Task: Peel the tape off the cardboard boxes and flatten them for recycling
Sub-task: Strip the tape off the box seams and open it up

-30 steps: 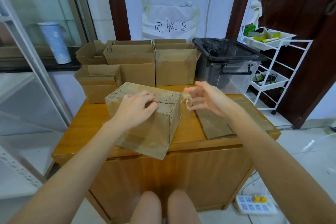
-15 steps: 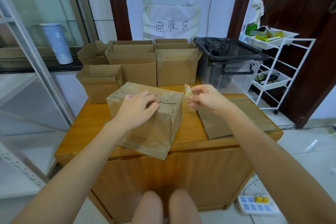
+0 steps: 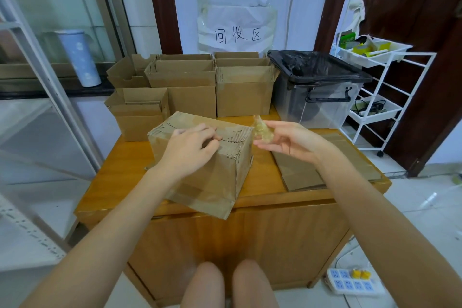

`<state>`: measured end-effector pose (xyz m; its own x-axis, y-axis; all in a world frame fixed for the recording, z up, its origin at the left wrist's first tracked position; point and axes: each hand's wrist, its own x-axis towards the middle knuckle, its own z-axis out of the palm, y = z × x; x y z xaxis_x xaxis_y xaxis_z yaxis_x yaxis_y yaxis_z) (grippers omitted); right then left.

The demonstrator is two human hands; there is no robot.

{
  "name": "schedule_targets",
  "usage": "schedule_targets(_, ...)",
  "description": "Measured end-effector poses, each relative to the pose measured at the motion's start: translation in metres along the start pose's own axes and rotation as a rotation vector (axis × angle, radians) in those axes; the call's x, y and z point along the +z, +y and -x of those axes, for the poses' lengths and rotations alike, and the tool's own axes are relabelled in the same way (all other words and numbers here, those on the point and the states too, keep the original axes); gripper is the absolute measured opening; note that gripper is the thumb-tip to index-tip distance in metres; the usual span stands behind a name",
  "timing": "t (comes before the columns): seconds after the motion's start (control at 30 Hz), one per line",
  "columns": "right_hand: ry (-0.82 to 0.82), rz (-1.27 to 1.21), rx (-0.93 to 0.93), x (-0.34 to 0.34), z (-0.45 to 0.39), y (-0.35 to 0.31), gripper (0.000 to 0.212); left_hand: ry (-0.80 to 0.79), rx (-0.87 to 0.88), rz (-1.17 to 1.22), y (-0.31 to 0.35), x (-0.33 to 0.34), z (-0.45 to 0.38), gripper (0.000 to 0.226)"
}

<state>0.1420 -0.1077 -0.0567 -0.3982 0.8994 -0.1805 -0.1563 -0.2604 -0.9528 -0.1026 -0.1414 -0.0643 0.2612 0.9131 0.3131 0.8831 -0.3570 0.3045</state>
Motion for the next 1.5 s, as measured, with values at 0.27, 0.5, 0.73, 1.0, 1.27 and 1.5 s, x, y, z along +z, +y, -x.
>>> schedule_targets(0.27,0.052,0.222,-0.107,0.006,0.003,0.005,0.051,0.006,-0.002,-0.011,-0.001,0.002,-0.001,0.034)
schedule_targets(0.5,0.273,0.378,-0.223,0.009,-0.007,0.013,0.028,0.007,0.005,-0.022,-0.001,0.002,-0.001,0.034)
schedule_targets(0.73,0.421,0.560,-0.324,0.020,-0.018,0.011,0.012,-0.003,0.006,-0.022,-0.001,0.001,-0.001,0.036)
schedule_targets(1.0,0.520,0.617,-0.344,0.006,-0.013,-0.006,0.015,0.008,0.056,0.043,-0.014,-0.002,0.005,0.028)
schedule_targets(1.27,0.368,0.514,-0.131,0.009,-0.012,-0.003,0.019,0.018,0.033,0.065,-0.013,-0.001,0.004,0.035)
schedule_targets(1.5,0.345,0.491,-0.288,0.004,-0.010,0.018,0.031,0.014,0.027,0.069,-0.011,-0.003,0.004,0.025)
